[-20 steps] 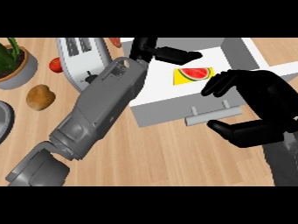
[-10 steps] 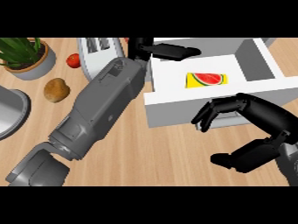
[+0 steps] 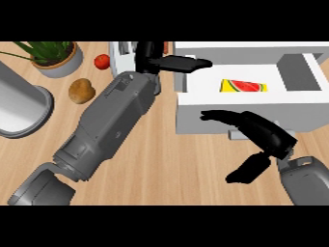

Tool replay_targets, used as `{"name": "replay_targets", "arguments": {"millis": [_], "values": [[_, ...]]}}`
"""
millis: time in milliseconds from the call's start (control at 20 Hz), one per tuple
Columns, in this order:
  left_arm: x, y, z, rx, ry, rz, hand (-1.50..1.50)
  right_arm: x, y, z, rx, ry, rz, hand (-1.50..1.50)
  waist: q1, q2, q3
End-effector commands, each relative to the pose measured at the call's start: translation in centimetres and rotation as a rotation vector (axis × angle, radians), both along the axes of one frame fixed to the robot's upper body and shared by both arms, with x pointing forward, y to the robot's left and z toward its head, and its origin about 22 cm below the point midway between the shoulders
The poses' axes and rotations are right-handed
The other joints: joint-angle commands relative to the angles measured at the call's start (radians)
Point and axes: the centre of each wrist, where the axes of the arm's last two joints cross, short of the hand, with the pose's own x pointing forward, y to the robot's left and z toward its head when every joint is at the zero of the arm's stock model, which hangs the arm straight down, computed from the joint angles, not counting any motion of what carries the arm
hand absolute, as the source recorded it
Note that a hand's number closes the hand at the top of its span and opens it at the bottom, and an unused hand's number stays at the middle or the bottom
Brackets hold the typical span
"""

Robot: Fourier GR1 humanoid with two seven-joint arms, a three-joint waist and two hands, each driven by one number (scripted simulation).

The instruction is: Pick up the cup, place it into the drawer and close the drawer

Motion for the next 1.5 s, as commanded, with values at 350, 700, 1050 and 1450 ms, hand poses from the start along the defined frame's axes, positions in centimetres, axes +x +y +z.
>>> {"name": "replay_targets", "arguments": {"millis": [350, 700, 1050, 1450], "values": [[-0.6, 4.3, -2.5, -0.089, 0.014, -0.011, -1.50, 5.2, 0.5, -10.0, -0.203, 0.066, -0.059, 1.50, 0.090, 0.003, 0.002], [-1.4, 7.0, -3.8, -0.074, 0.005, -0.044, -1.50, 10.6, -2.2, -6.4, -0.057, -0.050, -0.170, 1.50, 0.136, 0.012, 0.003], [-1.9, 10.4, -4.4, -0.076, 0.019, -0.044, -1.50, 13.6, -7.1, -1.3, 0.012, -0.149, -0.332, 1.50, 0.179, 0.020, 0.004], [-1.6, 10.7, -2.8, -0.067, -0.005, -0.102, -1.50, 14.5, -8.9, 2.6, 0.088, -0.166, -0.380, 1.50, 0.207, 0.033, 0.004]]}}
